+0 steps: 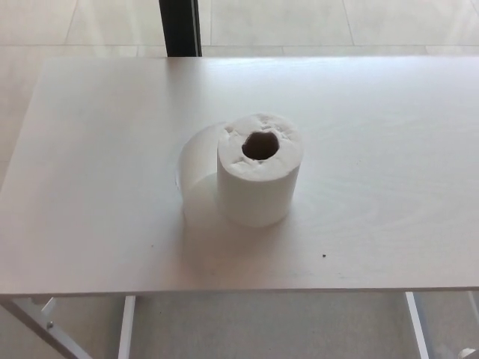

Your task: A toilet paper roll is kept in the middle of the desk infront of the robot. The robot places its left hand on the top of the toilet paper roll to hold it still and uses its right hand to tear off a piece of toilet paper from it and hands the paper to a person

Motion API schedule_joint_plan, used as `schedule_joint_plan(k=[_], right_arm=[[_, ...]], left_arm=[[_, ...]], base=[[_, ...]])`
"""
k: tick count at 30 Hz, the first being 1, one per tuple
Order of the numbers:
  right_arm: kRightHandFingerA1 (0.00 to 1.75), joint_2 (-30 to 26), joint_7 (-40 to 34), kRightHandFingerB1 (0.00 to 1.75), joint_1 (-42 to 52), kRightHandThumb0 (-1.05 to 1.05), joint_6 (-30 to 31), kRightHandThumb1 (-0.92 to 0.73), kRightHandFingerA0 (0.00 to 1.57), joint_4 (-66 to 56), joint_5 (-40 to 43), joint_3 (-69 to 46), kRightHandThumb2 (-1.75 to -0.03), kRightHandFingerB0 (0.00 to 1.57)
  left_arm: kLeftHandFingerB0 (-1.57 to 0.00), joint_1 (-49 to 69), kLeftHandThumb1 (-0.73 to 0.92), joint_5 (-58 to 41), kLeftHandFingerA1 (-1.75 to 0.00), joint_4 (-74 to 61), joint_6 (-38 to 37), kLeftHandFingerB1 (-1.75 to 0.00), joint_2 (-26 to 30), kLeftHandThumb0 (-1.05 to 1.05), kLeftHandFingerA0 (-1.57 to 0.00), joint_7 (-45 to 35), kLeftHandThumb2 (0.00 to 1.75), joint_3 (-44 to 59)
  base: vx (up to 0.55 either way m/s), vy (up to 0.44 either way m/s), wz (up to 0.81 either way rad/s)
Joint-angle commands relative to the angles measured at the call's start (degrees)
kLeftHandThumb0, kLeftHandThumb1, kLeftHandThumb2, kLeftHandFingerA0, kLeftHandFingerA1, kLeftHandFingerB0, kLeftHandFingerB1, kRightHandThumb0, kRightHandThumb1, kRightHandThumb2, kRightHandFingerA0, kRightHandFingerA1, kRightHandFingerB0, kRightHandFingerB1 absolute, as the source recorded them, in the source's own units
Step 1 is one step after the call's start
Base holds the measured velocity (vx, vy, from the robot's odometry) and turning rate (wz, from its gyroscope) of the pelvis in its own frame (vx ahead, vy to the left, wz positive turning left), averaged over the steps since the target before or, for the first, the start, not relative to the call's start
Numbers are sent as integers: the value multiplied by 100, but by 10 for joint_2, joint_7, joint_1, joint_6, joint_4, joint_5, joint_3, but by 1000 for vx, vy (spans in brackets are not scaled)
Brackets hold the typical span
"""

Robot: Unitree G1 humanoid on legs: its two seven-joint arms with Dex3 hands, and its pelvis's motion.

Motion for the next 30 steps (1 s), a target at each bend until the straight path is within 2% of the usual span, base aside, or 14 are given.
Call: schedule_joint_plan(k=[1, 5, 8, 9, 10, 11, 13, 15, 16, 22, 30], right_arm=[[67, -30, 213, 43, 11, -46, -4, -70, 38, 307, 98, -8, -60, 32], [68, -36, 232, 39, 15, -46, -36, -68, 34, 305, 74, 34, -59, 31], [72, -44, 231, 41, 8, -48, -45, -67, 36, 315, 72, 46, -60, 31], [66, -49, 253, 42, 3, -46, -44, -69, 37, 305, 79, 51, -60, 34], [68, -49, 261, 42, 3, -45, -45, -68, 39, 305, 83, 52, -60, 35], [70, -54, 263, 53, 1, -50, -50, -55, 43, 313, 74, 64, -88, 29], [70, -63, 276, 54, 5, -50, -62, -57, 47, 335, 46, 99, -90, 32], [70, -76, 285, 56, 2, -51, -66, -58, 54, 366, 25, 127, -89, 41], [65, -80, 289, 45, 7, -48, -71, -71, 59, 369, 21, 136, -61, 48], [62, -95, 301, 44, -6, -48, -83, -72, 60, 384, 25, 176, -61, 48], [67, -106, 320, 46, -11, -47, -87, -71, 60, 401, 50, 197, -62, 47]], left_arm=[[-56, 87, 71, 30, -81, 159, -12, -66, 65, -57, -66, -155, 61, -119], [-60, 81, 69, 27, -79, 198, -29, -64, 78, -52, -70, -155, 60, -139], [-60, 73, 69, 25, -77, 233, -44, -62, 91, -51, -71, -157, 60, -156], [-58, 76, 67, 20, -77, 232, -35, -63, 95, -49, -67, -166, 60, -164], [-57, 76, 67, 17, -79, 231, -37, -65, 97, -50, -68, -166, 60, -168], [-58, 77, 67, 15, -79, 236, -39, -65, 99, -50, -70, -164, 60, -170], [-60, 85, 68, 13, -79, 247, -52, -65, 109, -51, -70, -165, 59, -178], [-62, 91, 67, 6, -80, 243, -54, -65, 112, -52, -68, -168, 59, -184], [-61, 93, 68, 7, -80, 243, -56, -64, 114, -52, -67, -170, 60, -189], [-58, 93, 70, 1, -78, 253, -71, -63, 127, -51, -63, -178, 60, -216], [-61, 78, 67, -23, -79, 294, -81, -65, 137, -51, -66, -168, 60, -221]], base=[[0, 0, 0], [0, 0, 0], [0, 0, 0], [0, 0, 0], [0, 0, 0], [0, 0, 0], [0, 0, 0], [0, 0, 0], [0, 0, 0], [0, 0, 0], [0, 0, 0]])
